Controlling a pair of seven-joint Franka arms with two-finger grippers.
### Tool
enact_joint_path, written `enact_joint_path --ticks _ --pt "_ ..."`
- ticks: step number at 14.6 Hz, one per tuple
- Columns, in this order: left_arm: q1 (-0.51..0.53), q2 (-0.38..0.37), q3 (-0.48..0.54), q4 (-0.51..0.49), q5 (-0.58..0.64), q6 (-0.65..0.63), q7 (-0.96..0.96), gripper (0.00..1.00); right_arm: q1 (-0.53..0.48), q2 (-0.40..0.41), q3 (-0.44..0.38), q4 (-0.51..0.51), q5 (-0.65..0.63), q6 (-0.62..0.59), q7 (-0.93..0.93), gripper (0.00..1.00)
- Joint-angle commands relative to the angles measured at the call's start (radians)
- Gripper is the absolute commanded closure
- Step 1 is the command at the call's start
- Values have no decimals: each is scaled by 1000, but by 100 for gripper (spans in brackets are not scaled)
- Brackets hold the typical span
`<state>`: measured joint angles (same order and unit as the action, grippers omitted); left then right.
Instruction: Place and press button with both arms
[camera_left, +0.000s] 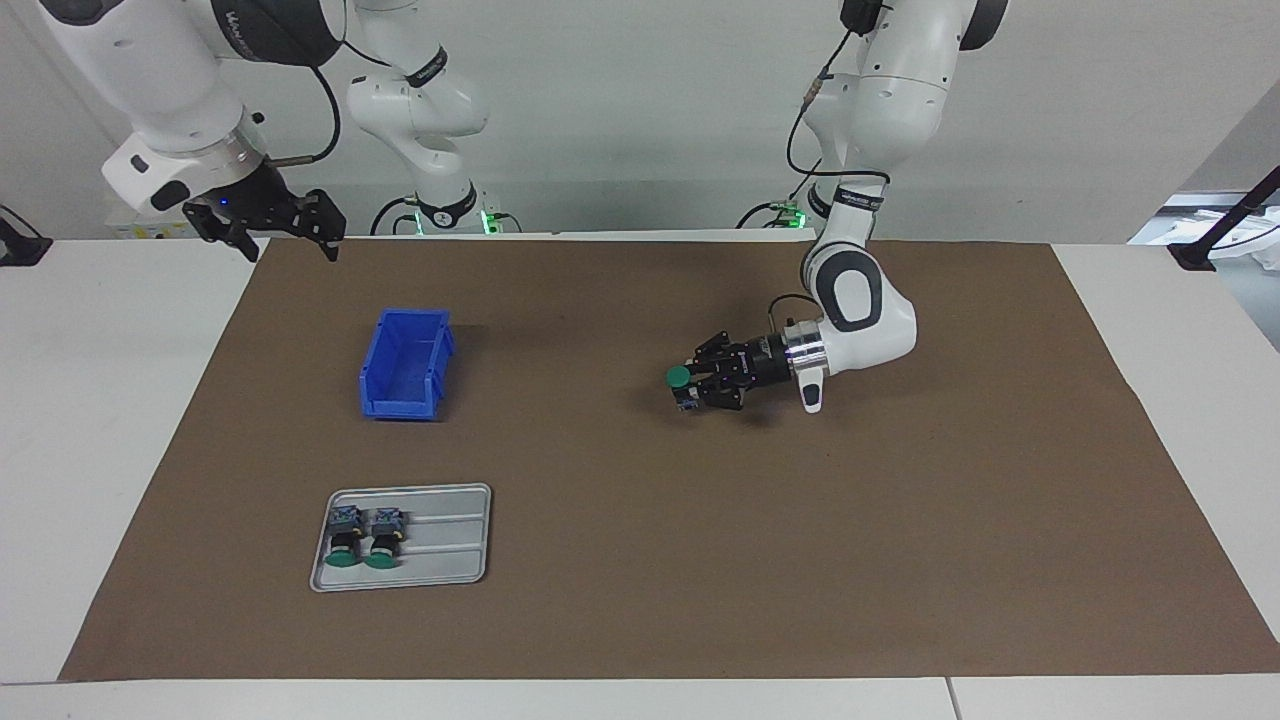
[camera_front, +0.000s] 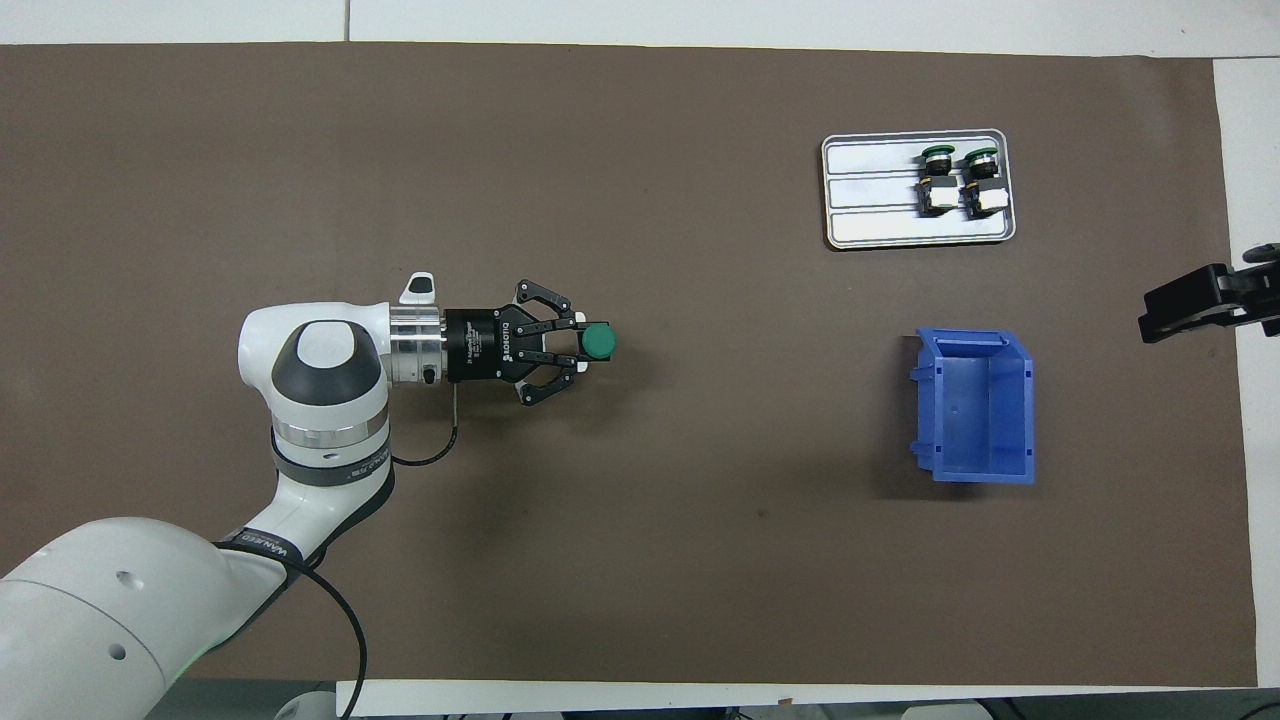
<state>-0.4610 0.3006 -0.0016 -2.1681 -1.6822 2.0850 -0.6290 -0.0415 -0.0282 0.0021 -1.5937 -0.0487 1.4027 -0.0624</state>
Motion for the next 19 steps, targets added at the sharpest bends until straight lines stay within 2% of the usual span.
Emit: enact_joint_path --ticks 1,7,11,19 --pt "-5 -2 6 -21 -42 10 20 100 -3 -2 1 5 -3 -16 -16 1" --pt "-13 5 5 -27 -74 21 38 100 -1 -2 1 6 -2 -18 -16 1" --pt "-36 14 3 -27 -116 72 41 100 -1 -2 1 5 -3 -16 -16 1" --pt "-36 20 3 -26 -117 73 43 100 -1 -2 1 6 -2 -16 -16 1"
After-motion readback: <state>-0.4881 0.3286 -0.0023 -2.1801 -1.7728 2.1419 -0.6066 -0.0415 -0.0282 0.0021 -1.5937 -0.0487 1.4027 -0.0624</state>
